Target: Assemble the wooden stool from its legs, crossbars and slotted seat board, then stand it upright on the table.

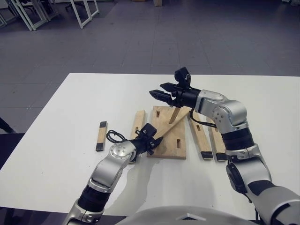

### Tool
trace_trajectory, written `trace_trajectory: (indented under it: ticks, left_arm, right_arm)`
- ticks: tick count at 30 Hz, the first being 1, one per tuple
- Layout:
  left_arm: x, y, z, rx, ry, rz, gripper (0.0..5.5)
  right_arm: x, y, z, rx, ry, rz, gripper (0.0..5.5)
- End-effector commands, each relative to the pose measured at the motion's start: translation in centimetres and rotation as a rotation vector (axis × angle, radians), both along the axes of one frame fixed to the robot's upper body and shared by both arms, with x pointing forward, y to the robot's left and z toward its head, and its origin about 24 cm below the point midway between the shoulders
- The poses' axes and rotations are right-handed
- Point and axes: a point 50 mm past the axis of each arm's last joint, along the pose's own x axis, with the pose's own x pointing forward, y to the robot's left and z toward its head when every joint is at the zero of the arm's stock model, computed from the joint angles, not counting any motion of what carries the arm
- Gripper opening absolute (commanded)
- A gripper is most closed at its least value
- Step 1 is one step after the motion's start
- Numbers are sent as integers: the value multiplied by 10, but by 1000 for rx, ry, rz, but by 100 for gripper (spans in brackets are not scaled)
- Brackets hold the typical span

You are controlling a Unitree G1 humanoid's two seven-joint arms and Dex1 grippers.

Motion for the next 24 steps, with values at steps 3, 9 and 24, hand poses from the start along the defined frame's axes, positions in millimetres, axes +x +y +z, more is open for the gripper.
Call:
trace_trajectory:
  ticks: [3,9,24]
  left_arm:
    - [6,2,5,-3,-31,11,204]
    - [7,5,3,3,-27,20,204]
    - [52,49,117,-657,-170,184,204]
  right_arm:
    - [2,7,28,183,69,-14,358]
    - [-10,-11,138,495,-163,-22,358]
    - [1,-94,67,487,111,-199,375]
